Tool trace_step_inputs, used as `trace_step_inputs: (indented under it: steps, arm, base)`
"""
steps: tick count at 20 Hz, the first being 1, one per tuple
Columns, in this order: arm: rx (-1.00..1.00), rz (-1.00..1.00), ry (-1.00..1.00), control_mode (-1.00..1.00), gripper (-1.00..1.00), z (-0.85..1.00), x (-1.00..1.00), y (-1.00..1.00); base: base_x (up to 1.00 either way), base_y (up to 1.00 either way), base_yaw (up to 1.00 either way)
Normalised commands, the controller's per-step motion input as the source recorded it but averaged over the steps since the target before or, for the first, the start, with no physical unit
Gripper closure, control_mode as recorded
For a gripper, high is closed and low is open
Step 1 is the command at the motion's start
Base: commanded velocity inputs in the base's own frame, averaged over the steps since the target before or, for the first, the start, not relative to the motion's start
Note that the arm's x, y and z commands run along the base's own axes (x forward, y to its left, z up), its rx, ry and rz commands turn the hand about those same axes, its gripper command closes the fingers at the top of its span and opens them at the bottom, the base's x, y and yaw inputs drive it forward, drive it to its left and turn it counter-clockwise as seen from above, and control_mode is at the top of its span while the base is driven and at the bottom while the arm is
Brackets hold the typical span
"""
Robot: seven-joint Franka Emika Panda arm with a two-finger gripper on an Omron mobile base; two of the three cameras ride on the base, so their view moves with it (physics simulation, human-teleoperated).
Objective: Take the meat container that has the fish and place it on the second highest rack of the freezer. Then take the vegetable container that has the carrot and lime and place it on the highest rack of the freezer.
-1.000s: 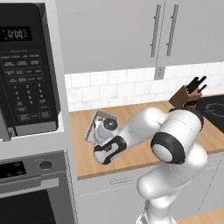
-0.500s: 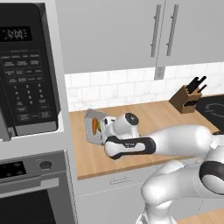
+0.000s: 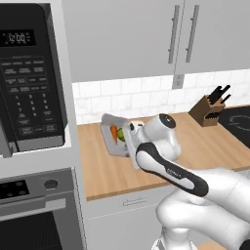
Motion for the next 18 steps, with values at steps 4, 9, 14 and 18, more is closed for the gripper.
trace_step_inputs:
  steps: [4, 9, 14, 18]
  arm:
    - [-0.36, -0.04, 0.27, -1.00, 1.00, 0.71, -0.60, -0.41]
    - [-0.39, -0.01, 0.19, -1.00, 1.00, 0.32, -0.56, -0.74]
    - [-0.47, 0.32, 0.00, -1.00, 1.00, 0.10, -0.68, -0.69]
    - [-0.21, 0.21, -0.18, -1.00, 1.00, 0.06, -0.82, -0.58]
  base:
    - [0.00, 0.00, 0.00]
    - [0.00, 0.00, 0.00]
    - [0.00, 0.00, 0.00]
    - [0.00, 0.00, 0.00]
